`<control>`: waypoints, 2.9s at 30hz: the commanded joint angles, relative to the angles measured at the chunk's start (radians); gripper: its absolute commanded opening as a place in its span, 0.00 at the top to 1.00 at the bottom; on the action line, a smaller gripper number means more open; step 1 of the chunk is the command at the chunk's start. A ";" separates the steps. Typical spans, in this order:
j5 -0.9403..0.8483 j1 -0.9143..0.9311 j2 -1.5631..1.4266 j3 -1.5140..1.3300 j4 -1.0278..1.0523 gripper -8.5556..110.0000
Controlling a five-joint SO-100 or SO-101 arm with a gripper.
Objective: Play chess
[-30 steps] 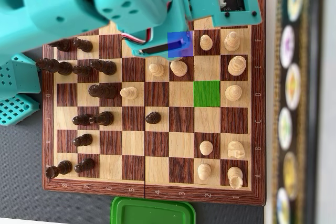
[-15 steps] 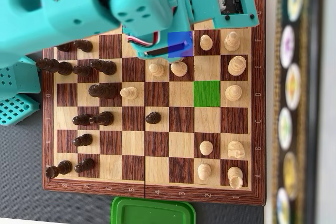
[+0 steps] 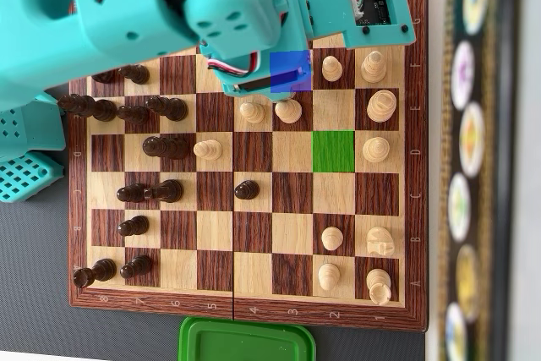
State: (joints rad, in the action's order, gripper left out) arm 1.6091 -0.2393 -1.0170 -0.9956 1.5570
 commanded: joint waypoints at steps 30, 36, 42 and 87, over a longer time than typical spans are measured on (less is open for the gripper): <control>-0.006 0.000 -0.181 0.017 -0.005 0.90; -0.006 0.012 -0.227 0.015 -0.002 0.90; -0.005 0.069 -0.275 -0.018 -0.009 0.90; -0.005 0.232 -0.058 0.156 -0.100 0.90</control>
State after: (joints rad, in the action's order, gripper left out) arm 1.6076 -0.0261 -1.0753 -0.8943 1.4665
